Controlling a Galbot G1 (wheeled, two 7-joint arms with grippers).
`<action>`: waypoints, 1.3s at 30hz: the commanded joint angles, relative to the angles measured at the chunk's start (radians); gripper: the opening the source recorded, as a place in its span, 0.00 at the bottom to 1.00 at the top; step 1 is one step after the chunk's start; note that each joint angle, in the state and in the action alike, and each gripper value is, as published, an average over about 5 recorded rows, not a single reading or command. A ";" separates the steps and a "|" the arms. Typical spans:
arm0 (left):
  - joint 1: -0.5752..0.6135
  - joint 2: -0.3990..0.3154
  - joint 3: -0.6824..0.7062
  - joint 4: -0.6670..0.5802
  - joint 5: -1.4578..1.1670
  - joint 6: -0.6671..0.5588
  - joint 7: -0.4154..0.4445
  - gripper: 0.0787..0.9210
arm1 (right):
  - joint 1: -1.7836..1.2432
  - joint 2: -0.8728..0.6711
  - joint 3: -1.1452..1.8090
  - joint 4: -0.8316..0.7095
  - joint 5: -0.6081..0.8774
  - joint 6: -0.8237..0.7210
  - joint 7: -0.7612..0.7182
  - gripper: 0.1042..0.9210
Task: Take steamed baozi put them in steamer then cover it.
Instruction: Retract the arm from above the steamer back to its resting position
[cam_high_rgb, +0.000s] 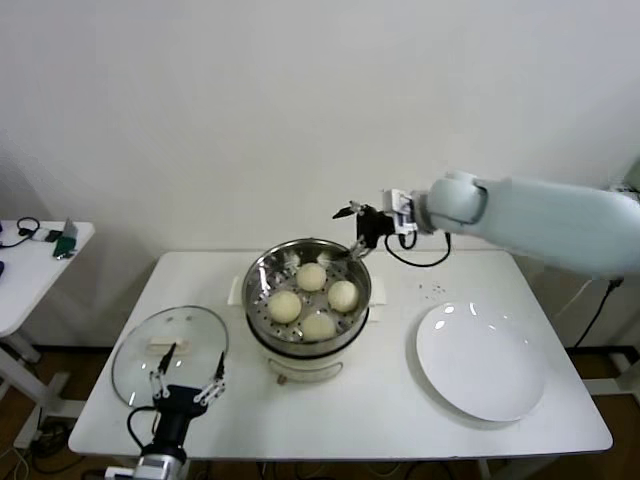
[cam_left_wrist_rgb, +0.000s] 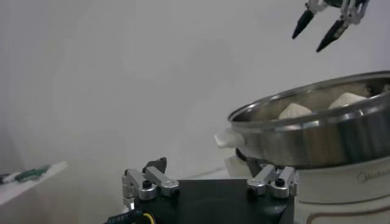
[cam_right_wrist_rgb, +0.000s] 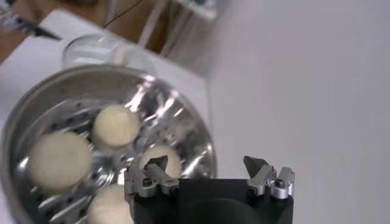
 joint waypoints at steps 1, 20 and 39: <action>0.027 0.017 0.014 -0.098 0.030 0.020 -0.013 0.88 | -0.604 -0.327 0.590 0.189 -0.210 0.135 0.330 0.88; 0.014 0.029 -0.029 -0.100 0.229 0.074 -0.058 0.88 | -1.674 -0.127 1.647 0.334 -0.441 0.179 0.431 0.88; -0.125 0.159 -0.072 0.052 1.187 0.247 -0.018 0.88 | -2.081 0.282 2.067 0.460 -0.506 0.042 0.325 0.88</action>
